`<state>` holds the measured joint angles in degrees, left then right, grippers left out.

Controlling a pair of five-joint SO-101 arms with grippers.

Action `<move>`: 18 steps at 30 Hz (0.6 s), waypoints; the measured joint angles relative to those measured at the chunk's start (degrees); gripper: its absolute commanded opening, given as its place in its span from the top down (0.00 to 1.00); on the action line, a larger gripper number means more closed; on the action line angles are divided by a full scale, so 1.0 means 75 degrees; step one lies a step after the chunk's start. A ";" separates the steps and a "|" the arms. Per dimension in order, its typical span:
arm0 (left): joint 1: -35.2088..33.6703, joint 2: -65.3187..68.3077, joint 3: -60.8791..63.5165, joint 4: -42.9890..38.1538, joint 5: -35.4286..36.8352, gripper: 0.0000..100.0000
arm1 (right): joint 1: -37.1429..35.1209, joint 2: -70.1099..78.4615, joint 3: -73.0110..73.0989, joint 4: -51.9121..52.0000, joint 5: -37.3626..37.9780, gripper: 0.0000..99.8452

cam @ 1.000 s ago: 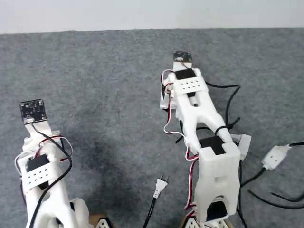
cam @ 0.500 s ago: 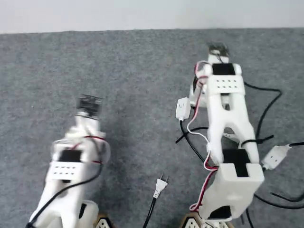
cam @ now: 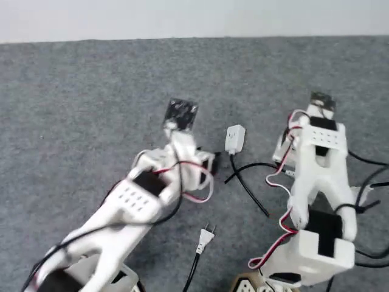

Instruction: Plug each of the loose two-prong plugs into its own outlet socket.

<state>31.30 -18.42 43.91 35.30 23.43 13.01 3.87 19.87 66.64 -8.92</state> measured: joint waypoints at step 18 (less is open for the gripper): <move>0.0539 0.5919 -0.4864 -0.0363 -0.0234 0.78 | 0.0856 -0.0047 0.0234 -0.0492 0.0434 0.79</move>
<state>35.34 25.98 7.43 32.57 21.67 19.43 3.52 21.63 62.95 -5.67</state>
